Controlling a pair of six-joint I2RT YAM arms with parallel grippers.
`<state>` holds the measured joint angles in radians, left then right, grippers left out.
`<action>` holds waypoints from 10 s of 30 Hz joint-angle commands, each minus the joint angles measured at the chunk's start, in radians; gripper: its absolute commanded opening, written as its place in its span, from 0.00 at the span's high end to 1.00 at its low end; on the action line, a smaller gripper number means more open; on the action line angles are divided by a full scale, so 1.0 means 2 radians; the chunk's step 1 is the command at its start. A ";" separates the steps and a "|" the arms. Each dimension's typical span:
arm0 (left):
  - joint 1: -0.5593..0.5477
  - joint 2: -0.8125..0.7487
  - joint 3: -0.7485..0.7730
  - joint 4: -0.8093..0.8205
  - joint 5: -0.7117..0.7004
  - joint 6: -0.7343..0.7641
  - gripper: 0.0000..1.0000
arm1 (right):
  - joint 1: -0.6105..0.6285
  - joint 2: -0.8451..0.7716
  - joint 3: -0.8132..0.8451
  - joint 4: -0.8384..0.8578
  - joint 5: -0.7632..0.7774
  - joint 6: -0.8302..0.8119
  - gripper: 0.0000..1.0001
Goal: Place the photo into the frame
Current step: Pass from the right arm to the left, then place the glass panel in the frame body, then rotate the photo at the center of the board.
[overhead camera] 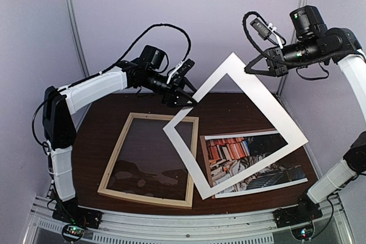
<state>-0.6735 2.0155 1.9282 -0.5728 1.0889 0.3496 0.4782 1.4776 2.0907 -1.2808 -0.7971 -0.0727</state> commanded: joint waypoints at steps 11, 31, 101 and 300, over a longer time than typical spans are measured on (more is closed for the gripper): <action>0.000 -0.006 0.003 -0.041 0.025 0.022 0.77 | -0.006 0.002 0.003 -0.001 0.028 0.001 1.00; 0.006 -0.070 -0.056 -0.024 -0.021 -0.144 1.00 | -0.058 0.017 -0.055 0.049 0.055 0.049 0.57; 0.211 -0.178 -0.374 -0.049 -0.348 -0.390 1.00 | -0.084 0.036 -0.288 0.179 0.171 0.093 0.07; -0.171 0.151 -0.065 0.056 -0.411 -0.319 0.22 | -0.400 0.007 -0.721 0.430 0.161 0.262 0.36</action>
<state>-1.0145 2.2929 1.7657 -0.4370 0.3065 -0.2722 -0.3279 1.3926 0.6510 -0.4721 -0.3397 0.4717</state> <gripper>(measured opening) 0.783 0.674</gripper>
